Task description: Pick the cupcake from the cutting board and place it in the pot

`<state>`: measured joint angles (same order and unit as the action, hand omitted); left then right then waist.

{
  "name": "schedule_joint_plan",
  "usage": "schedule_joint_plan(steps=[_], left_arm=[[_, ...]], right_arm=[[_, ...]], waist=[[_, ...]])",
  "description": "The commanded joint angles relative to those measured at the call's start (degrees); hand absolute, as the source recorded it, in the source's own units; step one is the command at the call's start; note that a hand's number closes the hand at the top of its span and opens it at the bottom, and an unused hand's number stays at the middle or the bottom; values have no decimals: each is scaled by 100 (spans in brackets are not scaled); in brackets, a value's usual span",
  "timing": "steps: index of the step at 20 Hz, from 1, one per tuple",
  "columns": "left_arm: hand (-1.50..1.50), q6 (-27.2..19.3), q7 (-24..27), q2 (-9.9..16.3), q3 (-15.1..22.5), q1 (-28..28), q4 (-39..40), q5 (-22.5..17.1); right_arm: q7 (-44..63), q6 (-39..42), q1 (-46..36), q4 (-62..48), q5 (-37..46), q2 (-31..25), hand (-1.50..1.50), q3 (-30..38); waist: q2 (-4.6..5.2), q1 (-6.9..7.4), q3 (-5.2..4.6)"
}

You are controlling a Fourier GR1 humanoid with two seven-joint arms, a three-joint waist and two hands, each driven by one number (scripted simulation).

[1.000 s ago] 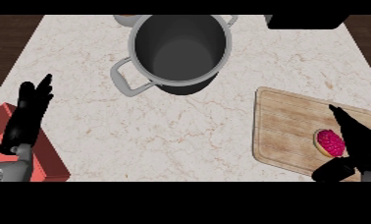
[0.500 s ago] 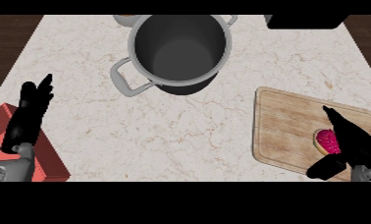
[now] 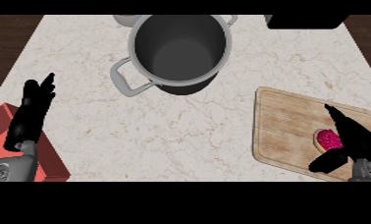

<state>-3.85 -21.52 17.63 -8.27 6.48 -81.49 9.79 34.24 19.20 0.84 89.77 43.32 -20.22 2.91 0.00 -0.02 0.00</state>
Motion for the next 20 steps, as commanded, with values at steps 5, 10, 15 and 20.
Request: schedule_joint_plan(steps=[5, 10, 15, 20], left_arm=[[0, 376, 51, 156, -262, -178, -163, -134], [0, -37, -96, -215, -87, 102, -32, 187], [0, 393, -407, 60, -252, 86, -385, -19], [0, 203, -85, -49, -250, -205, -348, 88]], right_arm=[[-463, -490, 154, 111, 507, 216, 150, -234], [-852, -703, 36, -113, 954, -88, 150, -231], [-1307, -1132, 72, -243, 1036, -228, 150, 80], [1128, -839, 899, 1826, 2081, 1178, 150, -1189]], waist=[[-6, 5, 0], [-2, -13, -1], [-4, -5, 1], [-48, -62, -13]])
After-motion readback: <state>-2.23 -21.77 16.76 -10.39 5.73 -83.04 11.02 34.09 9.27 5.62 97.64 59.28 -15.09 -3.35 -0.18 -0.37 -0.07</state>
